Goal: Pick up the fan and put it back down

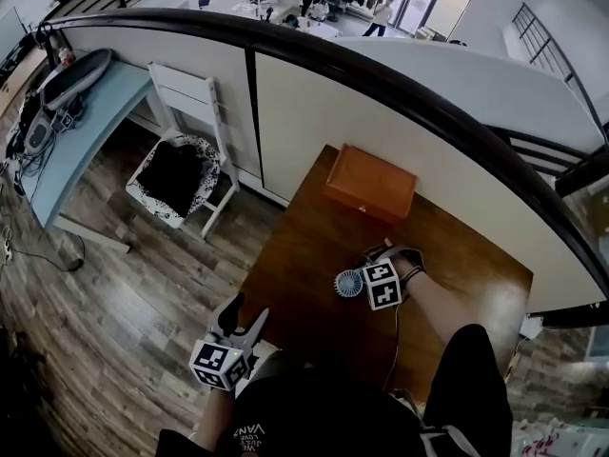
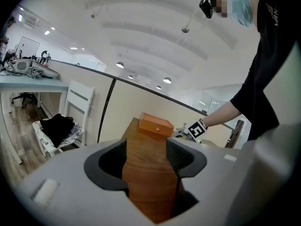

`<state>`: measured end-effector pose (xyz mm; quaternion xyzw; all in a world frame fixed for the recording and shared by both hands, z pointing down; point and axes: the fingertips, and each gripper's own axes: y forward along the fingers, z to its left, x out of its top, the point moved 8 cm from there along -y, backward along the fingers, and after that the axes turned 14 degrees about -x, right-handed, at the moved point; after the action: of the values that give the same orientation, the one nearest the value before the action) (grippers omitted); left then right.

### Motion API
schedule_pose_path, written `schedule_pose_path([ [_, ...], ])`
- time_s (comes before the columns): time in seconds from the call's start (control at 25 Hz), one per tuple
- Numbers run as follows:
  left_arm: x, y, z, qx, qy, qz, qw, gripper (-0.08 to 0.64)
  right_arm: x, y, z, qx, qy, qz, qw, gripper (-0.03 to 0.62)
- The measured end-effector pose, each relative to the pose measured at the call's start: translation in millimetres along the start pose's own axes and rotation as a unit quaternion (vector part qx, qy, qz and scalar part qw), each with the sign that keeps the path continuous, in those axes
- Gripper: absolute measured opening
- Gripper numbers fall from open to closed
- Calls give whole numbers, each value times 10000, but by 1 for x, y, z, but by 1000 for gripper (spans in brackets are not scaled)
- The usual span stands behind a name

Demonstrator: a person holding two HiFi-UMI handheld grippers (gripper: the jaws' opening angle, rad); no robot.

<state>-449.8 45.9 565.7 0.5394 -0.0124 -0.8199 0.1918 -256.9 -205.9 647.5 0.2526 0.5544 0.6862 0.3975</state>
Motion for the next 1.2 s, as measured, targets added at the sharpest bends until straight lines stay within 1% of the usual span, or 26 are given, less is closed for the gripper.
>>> schedule_pose_path([
  [0.08,2,6,3,-141,2,41,9999,249,-5,-1,1,-226,506,51,9984,236],
  [0.16,5,13,4,-262,10,87,9996,249,-12,-1,5,-476,1135,132,9923,233],
  [0.24,8,21,5,-394,89,127,9991,249,-20,-5,10,-705,1811,183,9808,233],
  [0.28,10,25,5,-460,125,136,9988,249,-23,-9,11,-812,2177,182,9725,233],
  [0.36,17,34,3,-588,159,151,9980,249,-29,-18,15,-1017,2943,136,9502,232],
  [0.48,21,49,-5,-853,239,244,9958,249,-42,-34,22,-1265,4029,20,9064,230],
  [0.56,24,62,-12,-1026,294,330,9937,249,-54,-44,28,-1421,4619,-22,8755,230],
  [0.68,27,81,-24,-1270,400,434,9901,249,-78,-60,41,-1682,5300,-21,8312,230],
  [0.76,28,94,-36,-1432,449,461,9876,249,-95,-73,55,-1821,5623,-5,8066,230],
  [0.88,30,114,-60,-1643,516,437,9841,249,-123,-91,81,-1992,5972,113,7769,230],
  [0.96,29,129,-76,-1690,598,473,9827,249,-145,-102,97,-2116,6193,218,7558,230],
  [1.12,24,156,-114,-1839,643,559,9792,249,-186,-124,130,-2272,6561,399,7186,230],
  [1.2,18,168,-132,-1949,638,611,9768,249,-204,-133,149,-2317,6695,454,7043,230],
])
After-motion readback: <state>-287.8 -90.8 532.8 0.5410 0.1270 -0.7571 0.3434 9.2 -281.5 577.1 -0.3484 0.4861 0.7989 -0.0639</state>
